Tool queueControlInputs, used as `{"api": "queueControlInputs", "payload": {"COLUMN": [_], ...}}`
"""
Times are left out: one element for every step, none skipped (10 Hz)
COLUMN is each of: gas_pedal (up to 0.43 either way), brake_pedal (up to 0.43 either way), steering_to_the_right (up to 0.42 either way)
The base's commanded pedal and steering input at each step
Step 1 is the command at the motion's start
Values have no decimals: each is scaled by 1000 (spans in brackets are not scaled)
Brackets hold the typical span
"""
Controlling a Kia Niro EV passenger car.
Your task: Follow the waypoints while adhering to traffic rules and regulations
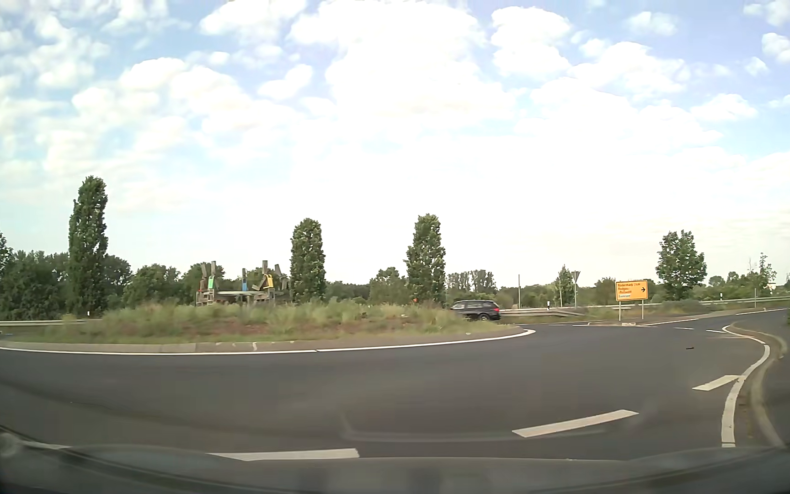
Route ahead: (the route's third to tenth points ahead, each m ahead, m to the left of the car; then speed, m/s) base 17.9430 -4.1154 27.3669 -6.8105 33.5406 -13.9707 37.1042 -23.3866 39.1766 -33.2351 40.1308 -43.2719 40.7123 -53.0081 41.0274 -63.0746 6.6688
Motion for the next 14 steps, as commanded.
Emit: {"api": "queueControlInputs", "payload": {"gas_pedal": [20, 59, 79, 118, 130, 150, 157, 169, 177, 177, 189, 197, 197, 197], "brake_pedal": [24, 24, 24, 24, 24, 24, 30, 24, 24, 24, 24, 24, 30, 30], "steering_to_the_right": [153, 156, 158, 159, 159, 159, 161, 160, 159, 155, 151, 150, 149, 145]}}
